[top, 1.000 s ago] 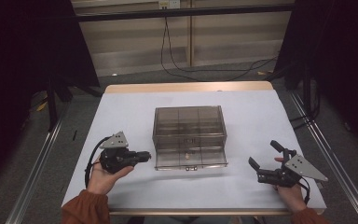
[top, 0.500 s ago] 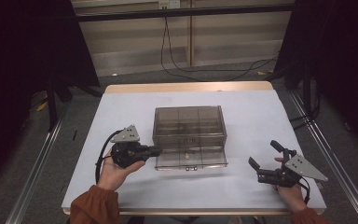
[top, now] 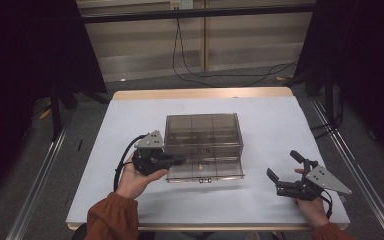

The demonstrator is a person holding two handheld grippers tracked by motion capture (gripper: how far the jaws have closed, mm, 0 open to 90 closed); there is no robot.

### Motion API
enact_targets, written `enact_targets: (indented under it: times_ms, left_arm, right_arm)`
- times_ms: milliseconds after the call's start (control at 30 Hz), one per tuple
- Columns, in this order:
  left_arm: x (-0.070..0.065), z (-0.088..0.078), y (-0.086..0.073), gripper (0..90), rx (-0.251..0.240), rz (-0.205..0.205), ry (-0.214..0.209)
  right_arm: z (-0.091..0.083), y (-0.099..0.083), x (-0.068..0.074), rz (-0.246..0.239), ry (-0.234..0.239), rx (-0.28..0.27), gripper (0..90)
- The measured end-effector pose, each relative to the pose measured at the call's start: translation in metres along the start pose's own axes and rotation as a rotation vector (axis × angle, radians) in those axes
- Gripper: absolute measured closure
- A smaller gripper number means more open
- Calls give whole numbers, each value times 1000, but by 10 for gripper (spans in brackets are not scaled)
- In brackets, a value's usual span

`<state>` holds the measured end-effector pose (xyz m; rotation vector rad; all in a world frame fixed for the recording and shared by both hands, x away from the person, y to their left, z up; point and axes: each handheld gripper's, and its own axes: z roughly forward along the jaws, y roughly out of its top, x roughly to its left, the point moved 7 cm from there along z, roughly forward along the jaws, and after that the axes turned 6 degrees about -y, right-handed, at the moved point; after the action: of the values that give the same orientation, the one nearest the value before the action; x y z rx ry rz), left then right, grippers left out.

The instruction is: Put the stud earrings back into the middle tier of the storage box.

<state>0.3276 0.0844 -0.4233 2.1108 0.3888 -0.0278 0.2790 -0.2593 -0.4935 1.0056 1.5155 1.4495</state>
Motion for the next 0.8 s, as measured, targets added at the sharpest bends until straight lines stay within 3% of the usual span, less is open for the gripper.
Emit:
enact_targets:
  times_ms: [433,533,800]
  left_arm:
    - [-2,25,19,857,116,58,-27]
    - [-1,30,23,856,165,78,-30]
    - [-2,44,31,856,228,91,-44]
  right_arm:
    - [0,0,0,2,-1,2,0]
    - [0,0,0,2,-1,1,0]
    - [0,0,0,1,-1,2,0]
